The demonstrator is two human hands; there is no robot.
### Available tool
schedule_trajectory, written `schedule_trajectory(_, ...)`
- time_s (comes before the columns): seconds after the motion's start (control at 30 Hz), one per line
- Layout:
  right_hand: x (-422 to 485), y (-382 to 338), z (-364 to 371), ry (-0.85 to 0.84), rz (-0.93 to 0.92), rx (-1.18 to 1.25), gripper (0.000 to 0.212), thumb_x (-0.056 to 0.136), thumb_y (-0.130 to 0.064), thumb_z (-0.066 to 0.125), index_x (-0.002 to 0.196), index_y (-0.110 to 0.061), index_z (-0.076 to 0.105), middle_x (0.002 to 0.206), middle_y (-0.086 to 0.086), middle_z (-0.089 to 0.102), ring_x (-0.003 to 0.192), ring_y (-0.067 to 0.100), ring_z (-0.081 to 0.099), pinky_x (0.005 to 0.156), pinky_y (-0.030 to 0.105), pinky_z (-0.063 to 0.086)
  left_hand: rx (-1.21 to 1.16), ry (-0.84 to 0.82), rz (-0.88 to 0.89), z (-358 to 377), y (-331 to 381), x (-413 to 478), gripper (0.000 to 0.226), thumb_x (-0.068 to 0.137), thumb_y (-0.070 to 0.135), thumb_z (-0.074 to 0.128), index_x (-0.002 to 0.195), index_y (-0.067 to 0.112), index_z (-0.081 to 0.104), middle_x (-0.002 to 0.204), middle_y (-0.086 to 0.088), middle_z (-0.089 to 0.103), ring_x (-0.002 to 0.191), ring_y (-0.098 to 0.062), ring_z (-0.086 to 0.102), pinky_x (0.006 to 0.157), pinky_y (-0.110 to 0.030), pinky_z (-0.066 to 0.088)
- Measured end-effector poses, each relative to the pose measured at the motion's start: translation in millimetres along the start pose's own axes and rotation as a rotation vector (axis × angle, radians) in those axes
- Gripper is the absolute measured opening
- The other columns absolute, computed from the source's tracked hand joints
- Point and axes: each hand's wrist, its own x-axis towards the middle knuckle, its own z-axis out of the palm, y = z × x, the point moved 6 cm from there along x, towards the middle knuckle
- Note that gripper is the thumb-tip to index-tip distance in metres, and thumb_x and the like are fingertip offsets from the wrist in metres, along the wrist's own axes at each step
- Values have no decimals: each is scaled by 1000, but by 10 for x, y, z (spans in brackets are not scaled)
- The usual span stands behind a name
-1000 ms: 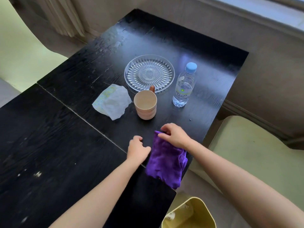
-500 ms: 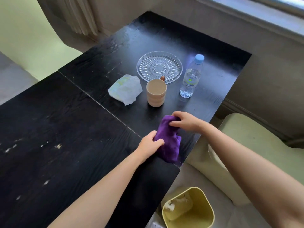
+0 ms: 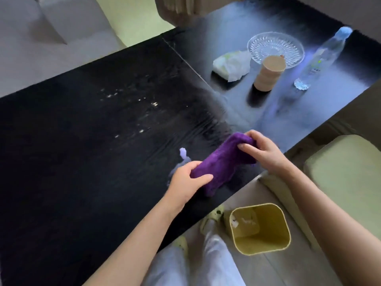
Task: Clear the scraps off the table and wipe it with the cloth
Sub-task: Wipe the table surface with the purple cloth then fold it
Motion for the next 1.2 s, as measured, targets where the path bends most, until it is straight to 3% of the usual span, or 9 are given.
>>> schedule_trajectory(0.17,-473,62,852,-35,4,-20,6,90,-15,61,93,-14,56,77,-10,55,75,6,49,71,22,40,-255,176,-71,-500,-603,-697,23,80,4,68,99,18,68,91,1,76,88,-11,69,78,-22,55)
schedule_trajectory(0.5,-1225,259,1605,79,-24,-108,15,92,-15,55,96,-28,48,82,-24,58,80,-18,55,66,-5,35,-341,354,-33,-703,-1319,-1484,31,86,3,62,106,27,64,104,3,74,94,-10,69,69,-22,55)
schedule_trajectory(0.63,-997,197,1749,195,23,-134,10,93,-22,51,96,-29,44,87,-10,60,82,13,57,69,21,37,-331,551,-100,-927,-1397,-1189,29,85,5,62,110,19,62,100,1,74,93,-14,70,74,-30,59)
schedule_trajectory(0.7,-760,157,1799,236,88,-214,24,91,-27,53,113,-19,47,109,3,58,102,26,56,78,32,40,-177,628,-123,-1070,-1336,-911,32,87,10,59,117,18,59,112,-4,69,103,-21,66,91,-41,54)
schedule_trajectory(0.77,-613,132,1944,206,38,-587,63,87,-41,58,138,-10,37,135,15,45,122,35,44,98,42,36,110,705,-81,-1265,-1266,-705,37,90,15,53,126,16,54,126,-6,62,112,-22,59,102,-38,45)
schedule_trajectory(0.83,-627,156,2301,-14,-154,-890,80,83,-58,51,148,-18,25,152,17,27,139,36,26,113,48,19,522,771,34,-1504,-1196,-585,40,93,19,48,133,16,50,139,-6,52,128,-22,47,110,-35,33)
schedule_trajectory(0.97,-688,399,2684,-226,-331,-1044,86,76,-79,24,149,-37,11,161,10,7,148,36,-2,113,61,-6,1091,687,-30,-1874,-1366,-275,59,96,46,31,149,24,19,160,-6,17,148,-24,10,118,-50,1)
schedule_trajectory(1.07,-644,421,2653,-171,-344,-1076,83,74,-81,19,147,-43,13,161,7,11,148,34,2,112,64,-2,1179,661,-98,-1895,-1495,-146,64,93,56,13,150,28,8,162,-4,5,149,-23,-1,117,-54,-3)
schedule_trajectory(1.2,-381,334,2632,-61,-281,-997,59,90,-60,25,146,-40,25,159,2,21,148,25,14,116,58,3,1206,681,-86,-1894,-1552,-134,66,91,59,6,150,30,7,162,-3,4,149,-23,-2,118,-54,-3)
